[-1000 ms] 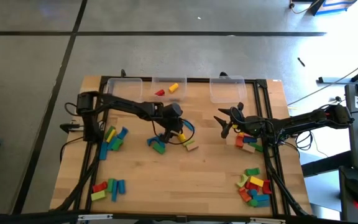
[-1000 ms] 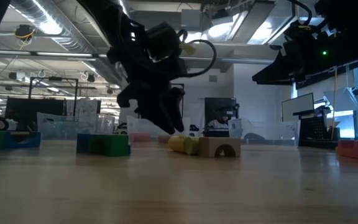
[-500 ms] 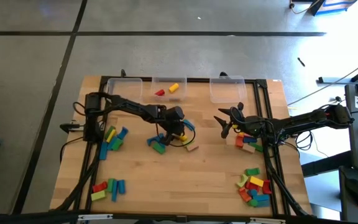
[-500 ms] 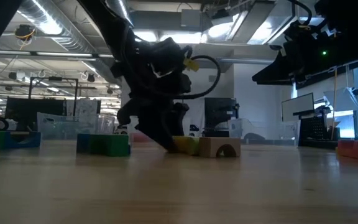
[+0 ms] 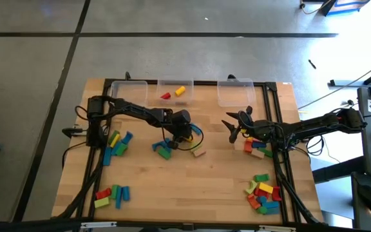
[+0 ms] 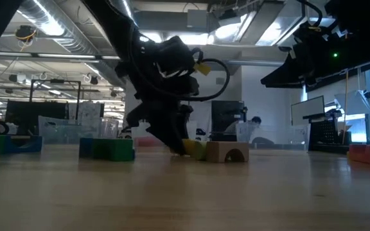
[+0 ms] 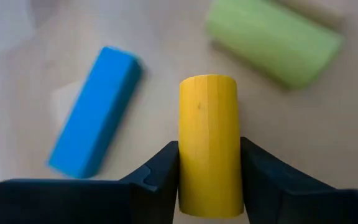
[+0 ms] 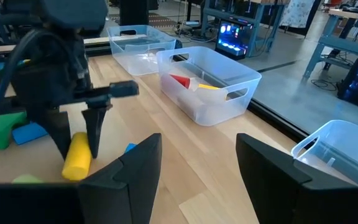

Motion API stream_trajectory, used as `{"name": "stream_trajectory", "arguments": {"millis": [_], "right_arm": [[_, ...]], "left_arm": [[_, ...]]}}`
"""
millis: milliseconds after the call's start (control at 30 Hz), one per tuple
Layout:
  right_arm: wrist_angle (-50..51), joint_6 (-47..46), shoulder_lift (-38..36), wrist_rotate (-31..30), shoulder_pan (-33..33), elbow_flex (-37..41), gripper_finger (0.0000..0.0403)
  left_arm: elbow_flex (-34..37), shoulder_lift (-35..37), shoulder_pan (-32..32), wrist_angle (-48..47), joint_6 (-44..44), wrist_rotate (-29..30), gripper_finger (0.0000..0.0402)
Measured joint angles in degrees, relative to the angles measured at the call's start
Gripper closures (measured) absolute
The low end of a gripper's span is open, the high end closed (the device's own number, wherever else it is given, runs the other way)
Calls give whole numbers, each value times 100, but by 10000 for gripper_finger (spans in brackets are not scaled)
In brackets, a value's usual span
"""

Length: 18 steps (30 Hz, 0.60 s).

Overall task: Sort blocks by size
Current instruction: Put the yellow cylindrical block into the middle transparent bin

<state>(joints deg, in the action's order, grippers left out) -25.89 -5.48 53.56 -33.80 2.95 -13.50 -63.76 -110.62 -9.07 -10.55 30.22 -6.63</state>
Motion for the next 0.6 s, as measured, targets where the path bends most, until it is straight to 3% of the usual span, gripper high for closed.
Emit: {"name": "stream_trajectory", "arguments": {"millis": [300, 600], "right_arm": [[42, -6, 2, -9, 1, 0, 194], [38, -11, 1, -11, 1, 0, 194]], "left_arm": [[-161, 695, -21, -380, -133, 830, 269], [-161, 1658, -532, -341, -338, 1517, 261]]}}
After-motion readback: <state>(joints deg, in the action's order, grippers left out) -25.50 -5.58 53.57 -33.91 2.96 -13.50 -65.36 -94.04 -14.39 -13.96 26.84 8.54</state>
